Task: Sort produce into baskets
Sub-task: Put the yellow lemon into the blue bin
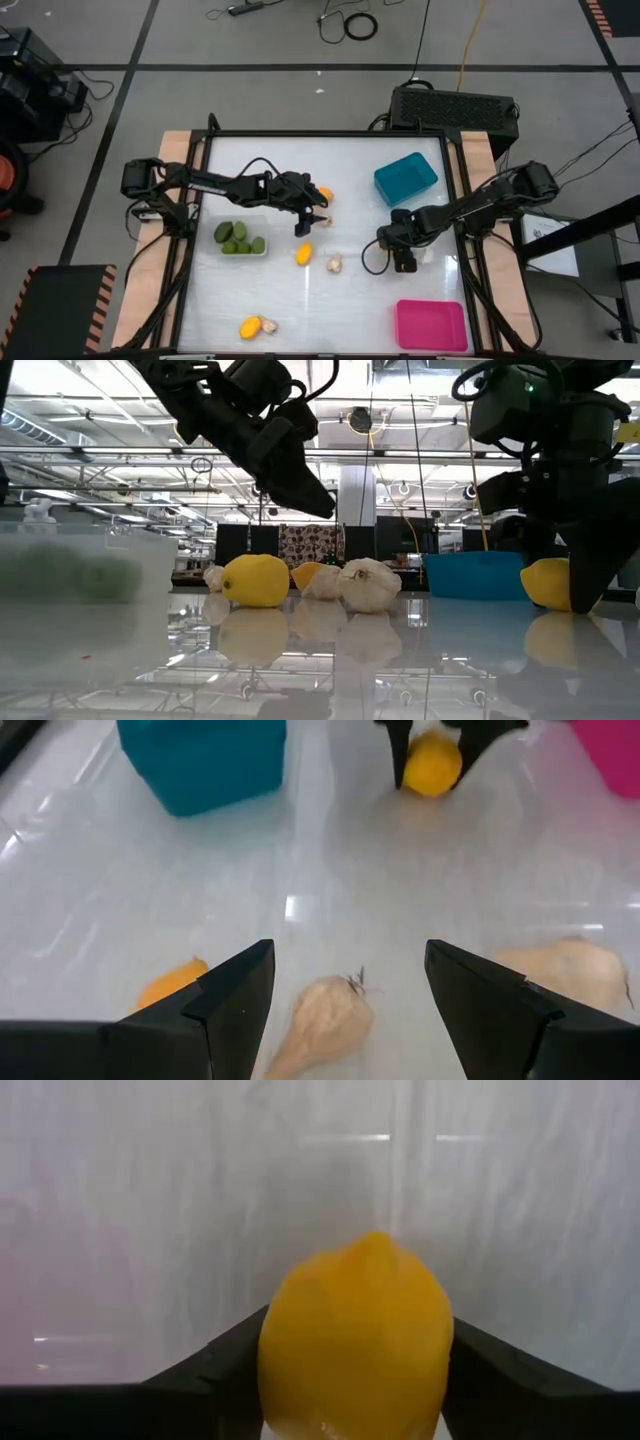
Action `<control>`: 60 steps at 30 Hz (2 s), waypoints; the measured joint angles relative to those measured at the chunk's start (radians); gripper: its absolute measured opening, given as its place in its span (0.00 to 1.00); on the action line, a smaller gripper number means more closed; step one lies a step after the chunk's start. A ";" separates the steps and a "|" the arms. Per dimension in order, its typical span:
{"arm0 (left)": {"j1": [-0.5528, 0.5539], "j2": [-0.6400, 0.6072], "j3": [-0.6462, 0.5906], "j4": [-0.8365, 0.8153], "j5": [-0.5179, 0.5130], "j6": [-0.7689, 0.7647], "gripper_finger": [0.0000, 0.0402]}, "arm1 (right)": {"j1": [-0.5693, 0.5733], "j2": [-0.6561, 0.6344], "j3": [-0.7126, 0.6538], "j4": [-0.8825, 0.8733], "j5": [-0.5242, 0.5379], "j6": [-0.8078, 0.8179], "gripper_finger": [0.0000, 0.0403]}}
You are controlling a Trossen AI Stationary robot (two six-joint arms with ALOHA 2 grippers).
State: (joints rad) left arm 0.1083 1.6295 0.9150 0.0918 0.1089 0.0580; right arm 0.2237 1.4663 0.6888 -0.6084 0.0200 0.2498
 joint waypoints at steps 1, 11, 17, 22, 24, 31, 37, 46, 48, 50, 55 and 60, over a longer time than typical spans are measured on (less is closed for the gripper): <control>-0.003 0.000 0.000 -0.007 0.000 0.000 0.66 | -0.001 0.001 0.007 -0.005 0.001 -0.004 0.53; -0.009 0.000 0.000 -0.067 -0.008 -0.027 0.66 | -0.043 0.001 0.196 -0.193 0.032 -0.070 0.47; -0.008 0.000 0.000 -0.079 -0.051 -0.053 0.66 | -0.097 0.001 0.360 -0.339 0.224 -0.209 0.49; -0.009 0.000 0.000 -0.080 -0.056 -0.053 0.66 | -0.188 0.000 0.421 -0.382 0.273 -0.309 0.49; -0.009 0.000 0.000 -0.083 -0.056 -0.053 0.66 | -0.237 0.000 0.421 -0.387 0.274 -0.333 0.49; -0.009 0.000 0.000 -0.101 -0.056 -0.056 0.66 | -0.412 0.000 0.406 -0.394 0.275 -0.329 0.50; -0.009 0.000 0.000 -0.135 -0.060 -0.078 0.66 | -0.518 0.000 0.406 -0.393 0.275 -0.224 0.54; -0.012 0.000 0.000 -0.145 -0.065 -0.105 0.66 | -0.604 0.000 0.406 -0.433 0.276 -0.182 0.68; -0.012 0.000 0.000 -0.146 -0.065 -0.105 0.66 | -0.611 0.000 0.406 -0.432 0.273 -0.184 0.70; -0.012 0.000 0.000 -0.145 -0.065 -0.108 0.66 | -0.611 0.000 0.406 -0.433 0.267 -0.180 0.72; -0.012 0.000 0.000 -0.101 -0.065 -0.157 0.66 | -0.557 -0.024 0.405 -0.460 0.241 -0.119 0.71; -0.013 0.000 0.000 -0.100 -0.108 -0.108 0.66 | -0.428 -0.115 0.403 -0.490 0.189 -0.023 0.69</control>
State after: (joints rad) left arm 0.0952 1.6295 0.9153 -0.0080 0.0009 -0.0504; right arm -0.2043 1.3517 1.0916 -1.0987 0.2090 0.2272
